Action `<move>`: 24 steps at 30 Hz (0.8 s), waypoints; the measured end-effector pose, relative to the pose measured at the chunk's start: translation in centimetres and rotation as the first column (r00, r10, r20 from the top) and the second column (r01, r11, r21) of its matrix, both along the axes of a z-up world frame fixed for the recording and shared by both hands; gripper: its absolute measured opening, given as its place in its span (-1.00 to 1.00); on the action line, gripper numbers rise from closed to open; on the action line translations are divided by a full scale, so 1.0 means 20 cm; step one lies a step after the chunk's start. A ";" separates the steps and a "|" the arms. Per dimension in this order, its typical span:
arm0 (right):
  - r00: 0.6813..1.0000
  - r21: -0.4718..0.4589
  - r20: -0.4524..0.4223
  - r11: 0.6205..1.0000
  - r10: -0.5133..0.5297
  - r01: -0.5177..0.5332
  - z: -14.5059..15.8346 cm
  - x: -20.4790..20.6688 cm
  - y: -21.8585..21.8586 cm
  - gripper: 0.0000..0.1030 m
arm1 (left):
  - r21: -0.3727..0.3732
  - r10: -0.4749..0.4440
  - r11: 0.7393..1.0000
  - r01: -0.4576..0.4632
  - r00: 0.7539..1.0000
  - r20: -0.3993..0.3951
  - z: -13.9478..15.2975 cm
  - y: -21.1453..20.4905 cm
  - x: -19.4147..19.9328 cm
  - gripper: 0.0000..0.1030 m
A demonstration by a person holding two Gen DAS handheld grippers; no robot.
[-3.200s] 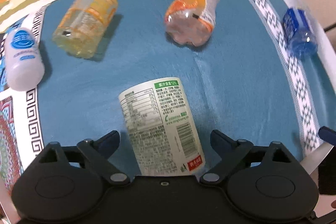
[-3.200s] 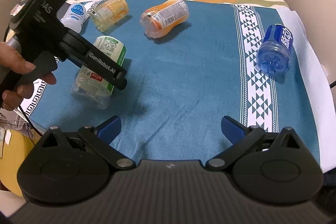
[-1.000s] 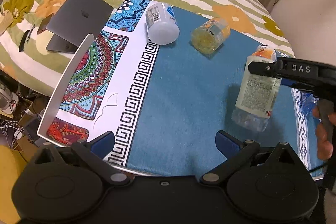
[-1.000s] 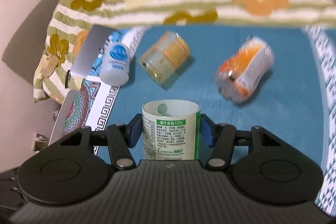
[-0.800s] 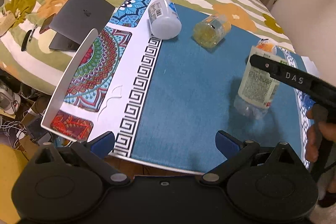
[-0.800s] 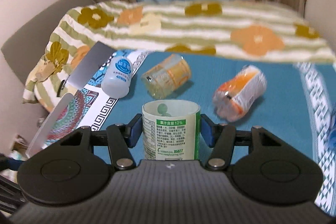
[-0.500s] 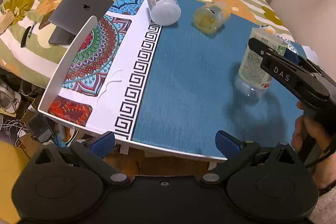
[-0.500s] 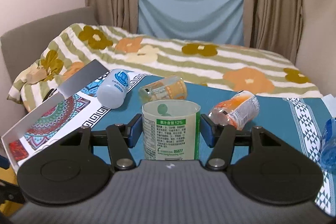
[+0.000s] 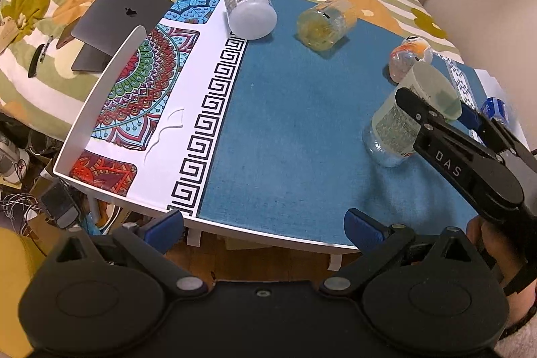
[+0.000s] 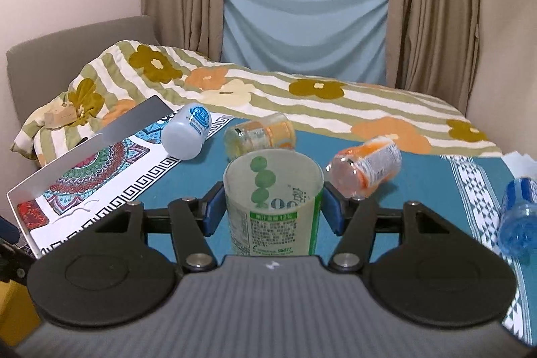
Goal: Flip cup upright
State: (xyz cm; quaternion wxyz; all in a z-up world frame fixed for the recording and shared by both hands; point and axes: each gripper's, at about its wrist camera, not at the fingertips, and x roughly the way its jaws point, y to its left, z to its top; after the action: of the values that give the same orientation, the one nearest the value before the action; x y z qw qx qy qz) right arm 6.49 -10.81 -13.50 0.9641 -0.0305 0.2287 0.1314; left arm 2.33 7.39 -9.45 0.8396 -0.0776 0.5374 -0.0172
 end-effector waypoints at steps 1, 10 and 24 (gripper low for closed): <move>1.000 0.003 -0.003 1.000 -0.003 0.003 0.00 -0.01 0.00 0.45 | 0.000 0.000 1.000 0.000 1.000 -0.001 0.00 0.00 0.00 1.00; 1.000 0.028 -0.028 0.999 -0.014 0.015 0.00 -0.02 -0.02 0.54 | 0.001 0.000 1.000 0.000 1.000 -0.001 0.01 0.00 -0.01 1.00; 0.996 0.005 -0.071 0.999 -0.044 0.045 0.03 -0.04 -0.03 1.00 | 0.005 0.002 1.000 -0.002 1.000 0.029 0.10 -0.02 -0.03 1.00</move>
State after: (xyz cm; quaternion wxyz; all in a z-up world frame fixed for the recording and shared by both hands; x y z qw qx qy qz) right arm 5.78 -11.38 -12.80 0.9582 -0.0173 0.2629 0.1117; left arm 1.73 6.97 -7.53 0.8475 -0.0756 0.5252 -0.0161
